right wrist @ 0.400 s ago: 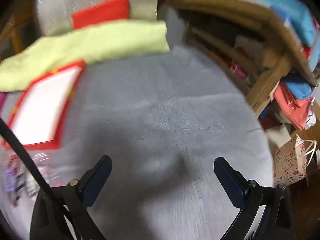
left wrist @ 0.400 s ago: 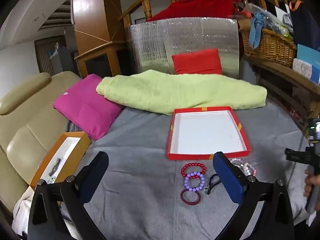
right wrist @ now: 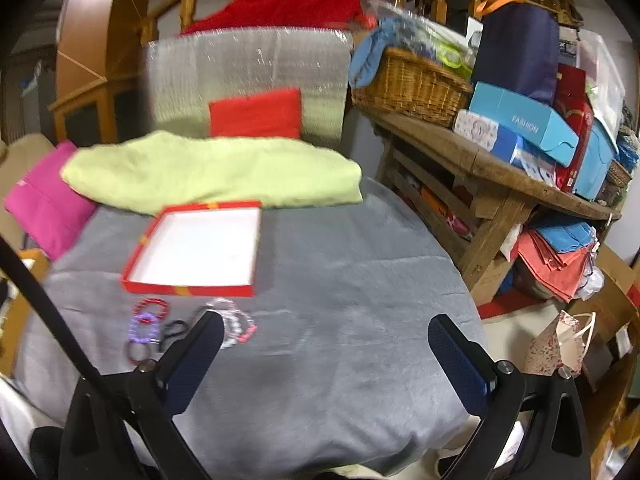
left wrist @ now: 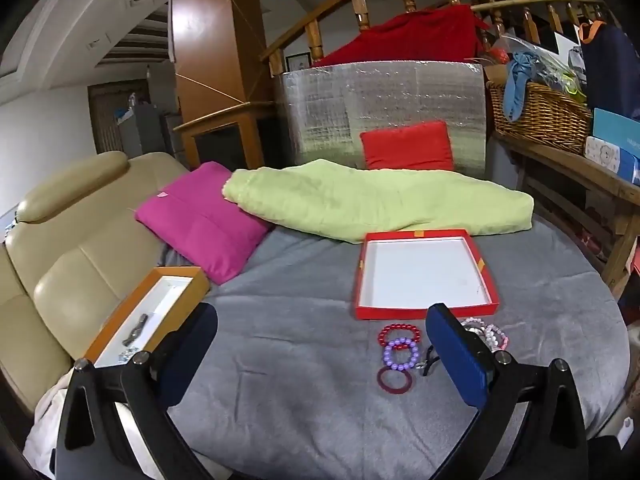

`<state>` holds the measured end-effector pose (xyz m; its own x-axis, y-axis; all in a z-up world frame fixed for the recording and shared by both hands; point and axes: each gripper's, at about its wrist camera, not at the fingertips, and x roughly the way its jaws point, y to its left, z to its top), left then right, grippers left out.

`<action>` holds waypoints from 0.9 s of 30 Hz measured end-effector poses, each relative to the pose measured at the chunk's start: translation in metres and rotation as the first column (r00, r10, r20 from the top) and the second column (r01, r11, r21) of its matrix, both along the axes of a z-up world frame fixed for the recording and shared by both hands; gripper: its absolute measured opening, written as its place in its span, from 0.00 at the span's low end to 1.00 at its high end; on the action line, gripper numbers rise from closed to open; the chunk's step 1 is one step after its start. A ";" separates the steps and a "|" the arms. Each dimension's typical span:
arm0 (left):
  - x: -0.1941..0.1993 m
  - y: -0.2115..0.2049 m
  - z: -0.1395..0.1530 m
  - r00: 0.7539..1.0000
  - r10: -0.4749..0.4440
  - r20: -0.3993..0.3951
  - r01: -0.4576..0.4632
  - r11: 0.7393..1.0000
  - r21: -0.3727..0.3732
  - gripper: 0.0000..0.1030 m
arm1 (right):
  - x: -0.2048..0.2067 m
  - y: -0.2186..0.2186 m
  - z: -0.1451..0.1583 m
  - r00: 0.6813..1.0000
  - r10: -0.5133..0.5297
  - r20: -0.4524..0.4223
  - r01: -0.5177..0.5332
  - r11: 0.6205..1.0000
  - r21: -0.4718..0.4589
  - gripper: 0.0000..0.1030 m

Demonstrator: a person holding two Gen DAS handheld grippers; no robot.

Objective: Organize jewelry
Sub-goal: 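Move both tools toward the bracelets lying beside the red tray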

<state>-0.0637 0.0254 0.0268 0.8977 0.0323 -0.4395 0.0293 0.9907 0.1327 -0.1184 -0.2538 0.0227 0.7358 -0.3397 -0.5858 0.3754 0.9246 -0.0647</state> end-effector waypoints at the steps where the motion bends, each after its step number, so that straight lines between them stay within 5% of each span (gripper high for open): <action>1: -0.003 0.003 0.003 1.000 0.005 -0.001 -0.005 1.000 -0.001 1.00 | 0.001 0.005 -0.001 1.000 0.000 0.005 0.000 1.000 0.003 1.00; 15: -0.031 0.016 0.028 0.999 -0.007 0.039 0.006 1.000 0.019 1.00 | -0.030 0.038 0.032 0.996 0.010 0.091 -0.010 1.000 -0.003 1.00; 27: -0.017 0.008 0.011 1.000 -0.014 0.007 0.014 1.000 0.028 1.00 | -0.022 0.046 0.025 0.995 0.026 0.098 -0.023 0.999 -0.027 1.00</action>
